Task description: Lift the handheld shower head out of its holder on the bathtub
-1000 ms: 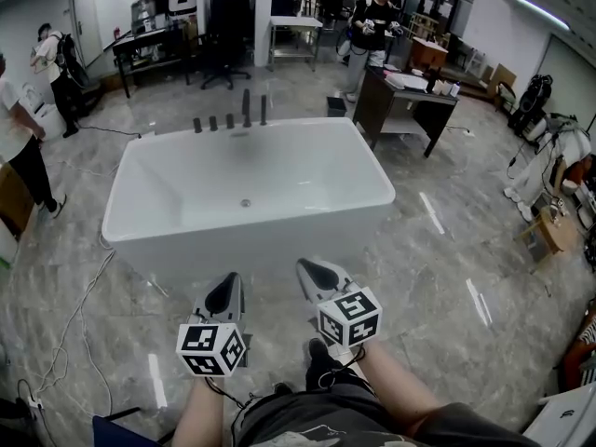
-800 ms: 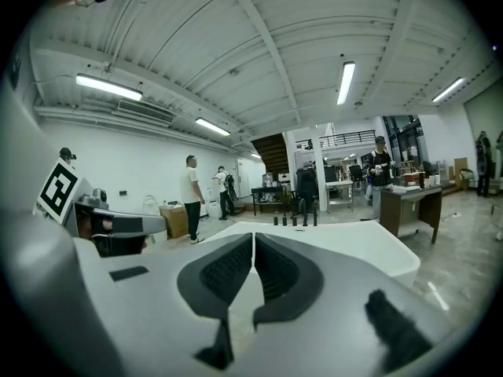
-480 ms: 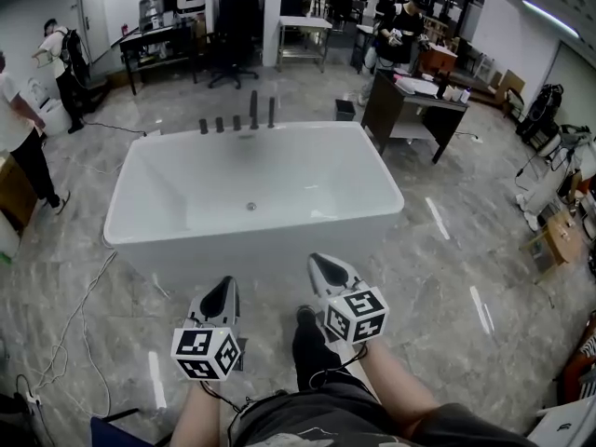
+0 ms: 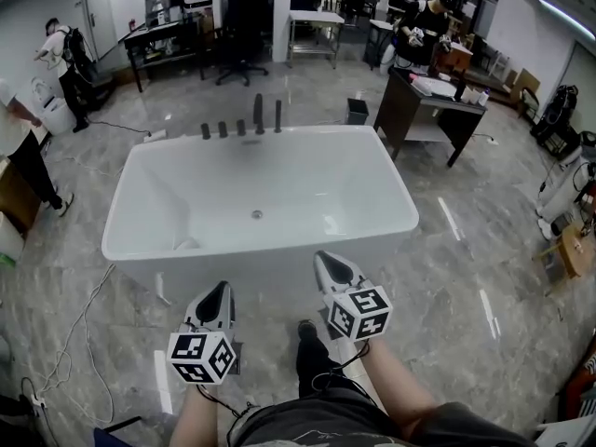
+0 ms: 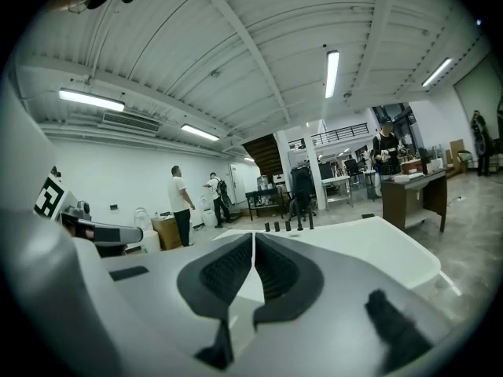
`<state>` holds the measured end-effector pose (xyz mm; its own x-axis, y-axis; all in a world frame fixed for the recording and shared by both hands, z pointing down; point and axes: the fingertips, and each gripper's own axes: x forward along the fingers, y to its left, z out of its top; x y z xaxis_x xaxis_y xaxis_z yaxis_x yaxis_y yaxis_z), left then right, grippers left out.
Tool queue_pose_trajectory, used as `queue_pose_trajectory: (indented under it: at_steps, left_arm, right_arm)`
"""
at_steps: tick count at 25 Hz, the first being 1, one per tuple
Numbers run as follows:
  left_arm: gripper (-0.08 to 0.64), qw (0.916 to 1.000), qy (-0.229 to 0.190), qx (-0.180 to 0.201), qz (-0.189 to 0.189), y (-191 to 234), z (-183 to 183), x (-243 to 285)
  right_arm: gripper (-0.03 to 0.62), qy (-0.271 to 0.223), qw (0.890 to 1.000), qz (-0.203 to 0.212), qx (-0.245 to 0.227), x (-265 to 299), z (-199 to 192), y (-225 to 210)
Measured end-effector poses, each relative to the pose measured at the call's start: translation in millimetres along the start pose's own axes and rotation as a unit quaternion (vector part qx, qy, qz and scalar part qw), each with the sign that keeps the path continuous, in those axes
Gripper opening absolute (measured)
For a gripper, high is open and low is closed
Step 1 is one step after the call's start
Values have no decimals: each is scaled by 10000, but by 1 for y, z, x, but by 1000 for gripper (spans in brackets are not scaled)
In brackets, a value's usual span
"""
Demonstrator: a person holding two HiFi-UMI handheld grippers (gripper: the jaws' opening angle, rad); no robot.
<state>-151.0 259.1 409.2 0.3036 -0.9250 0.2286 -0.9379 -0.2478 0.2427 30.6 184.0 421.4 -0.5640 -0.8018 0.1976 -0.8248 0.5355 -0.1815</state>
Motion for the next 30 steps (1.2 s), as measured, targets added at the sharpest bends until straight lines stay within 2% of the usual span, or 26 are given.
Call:
queue_pose_trajectory:
  at_steps: [10,30]
  left_arm:
    - [15,9999,116,87,13,5,22,98]
    - [15,9986,282,-147,415,32,70,298]
  right_arm:
    - [28,81,9999,-68,83,68,19,-78]
    - [28,452,9984,305,156,231,57,-212]
